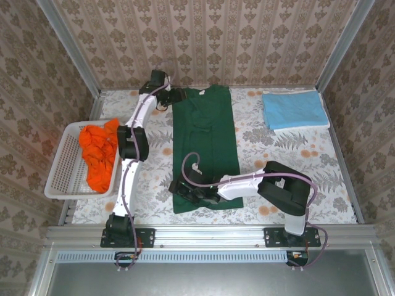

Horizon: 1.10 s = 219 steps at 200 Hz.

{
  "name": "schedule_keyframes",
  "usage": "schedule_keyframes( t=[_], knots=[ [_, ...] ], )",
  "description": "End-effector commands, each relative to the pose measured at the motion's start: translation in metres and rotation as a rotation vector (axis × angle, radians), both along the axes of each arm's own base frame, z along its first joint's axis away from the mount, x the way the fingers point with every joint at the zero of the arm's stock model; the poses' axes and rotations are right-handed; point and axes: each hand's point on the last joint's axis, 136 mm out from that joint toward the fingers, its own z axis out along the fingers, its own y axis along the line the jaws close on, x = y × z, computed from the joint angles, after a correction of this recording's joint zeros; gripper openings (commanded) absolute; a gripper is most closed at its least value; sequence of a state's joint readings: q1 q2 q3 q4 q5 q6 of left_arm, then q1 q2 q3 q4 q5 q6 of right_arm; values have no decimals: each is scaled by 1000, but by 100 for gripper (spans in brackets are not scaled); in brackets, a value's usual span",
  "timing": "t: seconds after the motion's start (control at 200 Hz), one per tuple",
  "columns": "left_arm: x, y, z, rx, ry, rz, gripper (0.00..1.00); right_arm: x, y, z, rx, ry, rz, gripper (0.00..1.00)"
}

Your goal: Fold and stack the t-shirts

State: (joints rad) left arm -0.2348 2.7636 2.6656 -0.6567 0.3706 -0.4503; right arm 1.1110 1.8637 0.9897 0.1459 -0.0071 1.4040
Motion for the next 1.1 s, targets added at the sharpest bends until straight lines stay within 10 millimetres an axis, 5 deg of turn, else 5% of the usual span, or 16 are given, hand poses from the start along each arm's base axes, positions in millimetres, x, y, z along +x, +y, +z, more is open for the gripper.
schedule_keyframes(
  t=[0.0, 0.215, 0.34, 0.54, 0.66, 0.86, 1.09],
  knots=[
    [-1, -8, 71, -32, -114, -38, 71, -10, -4, 0, -145, -44, 128, 65],
    [-44, 1, 175, -55, -188, -28, 79, 3, -18, 70, -168, -301, 178, 69],
    [-104, 10, 190, -18, -137, -8, 81, 16, -69, 97, -235, -399, 147, 73],
    [-239, 17, 150, 19, -33, -7, 73, 22, -196, 66, -274, -199, 67, 72],
    [-324, 24, 107, 65, 69, -29, 61, -1, -242, 41, -316, -89, 86, 71],
    [-447, 38, 33, 77, 303, -61, 52, -41, -267, -9, -317, 109, 84, 55],
    [-516, 28, -19, 20, 489, -94, 48, -55, -257, -25, -236, 170, 108, 48]
  ],
)
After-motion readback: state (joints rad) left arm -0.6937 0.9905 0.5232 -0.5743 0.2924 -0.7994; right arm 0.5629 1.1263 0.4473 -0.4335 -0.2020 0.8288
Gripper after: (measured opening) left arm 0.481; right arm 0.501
